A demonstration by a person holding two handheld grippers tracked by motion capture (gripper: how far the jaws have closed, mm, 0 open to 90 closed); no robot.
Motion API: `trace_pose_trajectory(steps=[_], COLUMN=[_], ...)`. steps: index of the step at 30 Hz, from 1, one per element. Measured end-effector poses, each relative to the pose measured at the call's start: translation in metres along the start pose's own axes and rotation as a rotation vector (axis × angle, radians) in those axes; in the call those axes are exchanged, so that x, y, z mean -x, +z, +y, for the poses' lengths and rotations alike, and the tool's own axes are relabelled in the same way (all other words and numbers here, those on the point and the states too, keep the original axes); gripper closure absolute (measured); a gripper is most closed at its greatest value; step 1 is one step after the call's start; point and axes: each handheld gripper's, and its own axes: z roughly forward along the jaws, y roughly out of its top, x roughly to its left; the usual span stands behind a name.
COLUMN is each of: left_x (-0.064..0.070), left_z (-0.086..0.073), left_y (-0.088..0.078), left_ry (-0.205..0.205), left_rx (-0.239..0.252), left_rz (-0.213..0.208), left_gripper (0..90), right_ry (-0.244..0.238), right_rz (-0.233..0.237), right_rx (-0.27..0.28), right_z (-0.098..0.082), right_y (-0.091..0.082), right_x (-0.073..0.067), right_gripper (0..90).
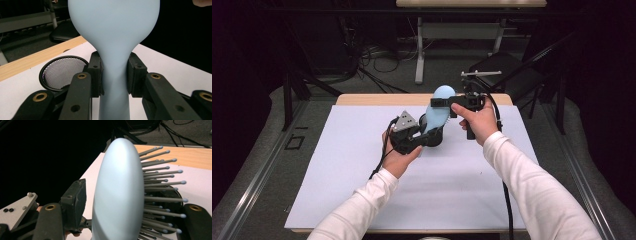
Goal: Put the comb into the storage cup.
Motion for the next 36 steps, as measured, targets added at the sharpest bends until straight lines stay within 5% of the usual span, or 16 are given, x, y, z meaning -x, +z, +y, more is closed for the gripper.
trace_pose_trajectory(steps=[36], left_x=[0.0001], left_z=[-0.0041], left_y=[0.0016], left_ry=[-0.003], left_rx=[0.003], left_rz=[-0.006], left_gripper=[69.6], right_ry=[0.091], right_rz=[0.03], right_rx=[0.012], right_z=[-0.0048], right_y=[0.0049], right_x=[0.0063], right_gripper=[45.4])
